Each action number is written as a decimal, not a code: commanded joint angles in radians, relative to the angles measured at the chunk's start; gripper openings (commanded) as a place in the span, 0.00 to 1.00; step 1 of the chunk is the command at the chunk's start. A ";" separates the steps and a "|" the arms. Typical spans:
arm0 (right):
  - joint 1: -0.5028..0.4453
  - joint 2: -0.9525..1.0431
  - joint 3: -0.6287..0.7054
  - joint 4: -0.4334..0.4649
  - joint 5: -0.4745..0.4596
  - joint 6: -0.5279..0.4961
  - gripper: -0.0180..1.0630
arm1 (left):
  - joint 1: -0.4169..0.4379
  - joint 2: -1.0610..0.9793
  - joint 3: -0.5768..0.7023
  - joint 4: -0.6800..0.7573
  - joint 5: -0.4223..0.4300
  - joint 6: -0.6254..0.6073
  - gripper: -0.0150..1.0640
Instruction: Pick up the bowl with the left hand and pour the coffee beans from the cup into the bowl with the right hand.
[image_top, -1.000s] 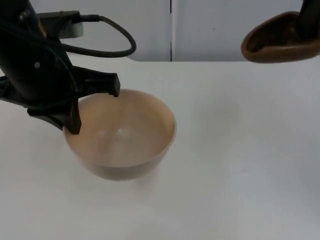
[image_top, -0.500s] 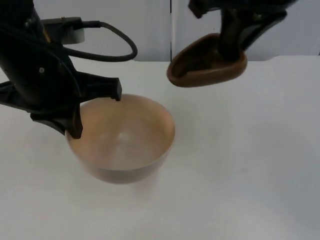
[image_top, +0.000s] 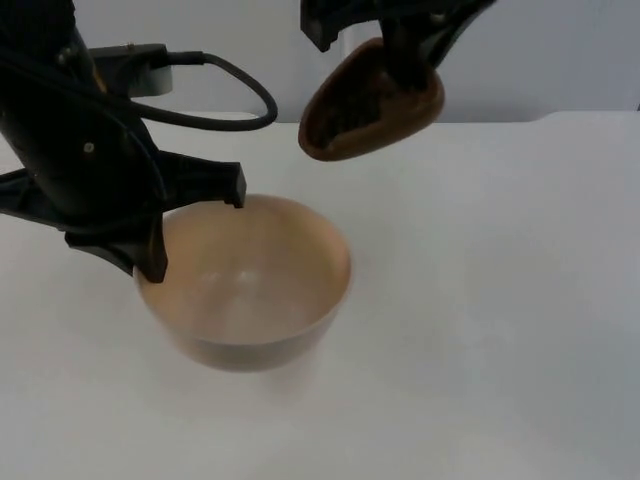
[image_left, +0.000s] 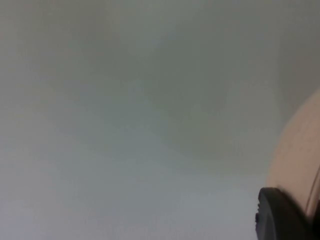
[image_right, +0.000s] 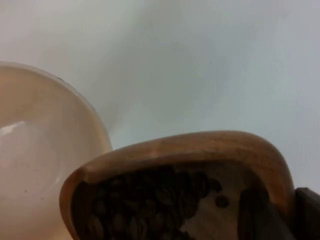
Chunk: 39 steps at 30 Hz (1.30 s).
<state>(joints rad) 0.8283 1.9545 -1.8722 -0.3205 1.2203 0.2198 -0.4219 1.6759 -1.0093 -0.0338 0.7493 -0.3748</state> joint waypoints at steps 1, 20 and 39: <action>0.025 -0.005 -0.009 -0.051 0.001 0.008 0.02 | 0.004 -0.002 -0.002 -0.017 -0.010 -0.008 0.01; 0.223 -0.005 -0.009 -0.457 0.001 0.030 0.02 | 0.004 -0.002 -0.002 -0.033 -0.011 -0.008 0.01; 0.285 -0.005 -0.009 -0.600 0.001 -0.069 0.02 | 0.004 -0.002 -0.002 -0.033 -0.022 -0.005 0.01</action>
<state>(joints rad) 1.1046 1.9574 -1.8722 -0.8830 1.2244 0.1614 -0.4219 1.6759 -1.0093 -0.0558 0.7382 -0.3766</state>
